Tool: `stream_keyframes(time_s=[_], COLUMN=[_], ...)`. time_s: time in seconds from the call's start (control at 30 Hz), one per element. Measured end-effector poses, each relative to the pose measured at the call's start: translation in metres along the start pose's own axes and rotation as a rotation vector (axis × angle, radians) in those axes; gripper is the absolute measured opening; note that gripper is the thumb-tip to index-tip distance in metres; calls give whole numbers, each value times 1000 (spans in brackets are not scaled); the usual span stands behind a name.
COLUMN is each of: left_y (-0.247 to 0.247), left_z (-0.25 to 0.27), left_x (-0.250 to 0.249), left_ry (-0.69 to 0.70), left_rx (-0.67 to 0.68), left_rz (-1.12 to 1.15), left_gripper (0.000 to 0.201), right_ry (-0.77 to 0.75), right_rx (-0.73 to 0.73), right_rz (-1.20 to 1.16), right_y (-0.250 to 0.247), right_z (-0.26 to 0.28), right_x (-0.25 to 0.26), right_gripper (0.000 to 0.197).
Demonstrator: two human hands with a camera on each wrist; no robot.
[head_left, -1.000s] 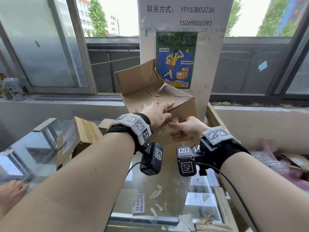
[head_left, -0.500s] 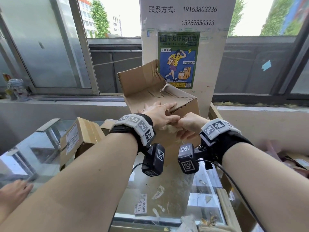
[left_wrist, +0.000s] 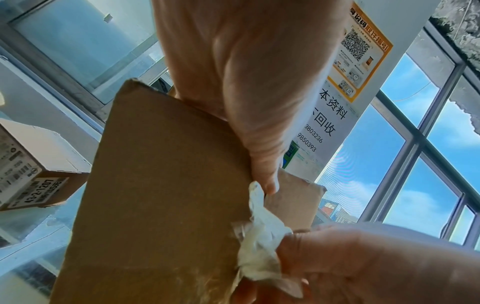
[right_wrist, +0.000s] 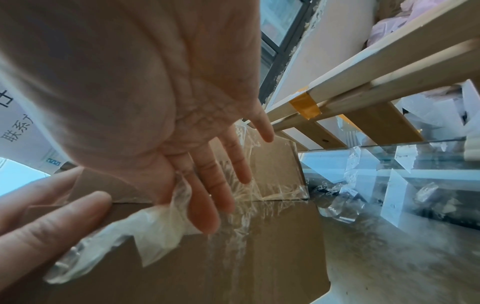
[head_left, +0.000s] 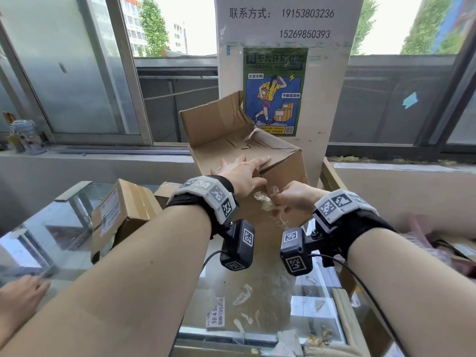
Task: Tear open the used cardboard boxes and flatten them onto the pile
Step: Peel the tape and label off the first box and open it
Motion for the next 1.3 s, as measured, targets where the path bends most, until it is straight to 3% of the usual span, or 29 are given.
stream_keyframes(time_s=[0.33, 0.8, 0.9, 1.0, 1.3], left_y=[0, 3, 4, 5, 7], left_z=[-1, -6, -8, -11, -14], left_x=[1, -13, -16, -19, -24], left_ry=[4, 47, 56, 64, 81], left_rx=[33, 32, 35, 37, 37], left_rz=[24, -13, -31, -48, -79], left_gripper=[56, 54, 54, 54, 54], right_ry=[-10, 41, 64, 79, 105], right_rx=[-23, -42, -62, -57, -9], right_rz=[4, 210, 242, 232, 175], right_y=[2, 1, 1, 3, 8], right_z=[-5, -14, -17, -21, -22], right_x=[-9, -25, -31, -37, -48], right_gripper=[32, 38, 31, 24, 35])
Point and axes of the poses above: each hand's wrist, its own z-axis away from the middle knuckle, its own y-axis out of the palm, x = y × z, the point moved 4 cm from there along -z, towards the middle knuckle, and after that the axes turned 6 degrees about -x, right-handed, at the moved point
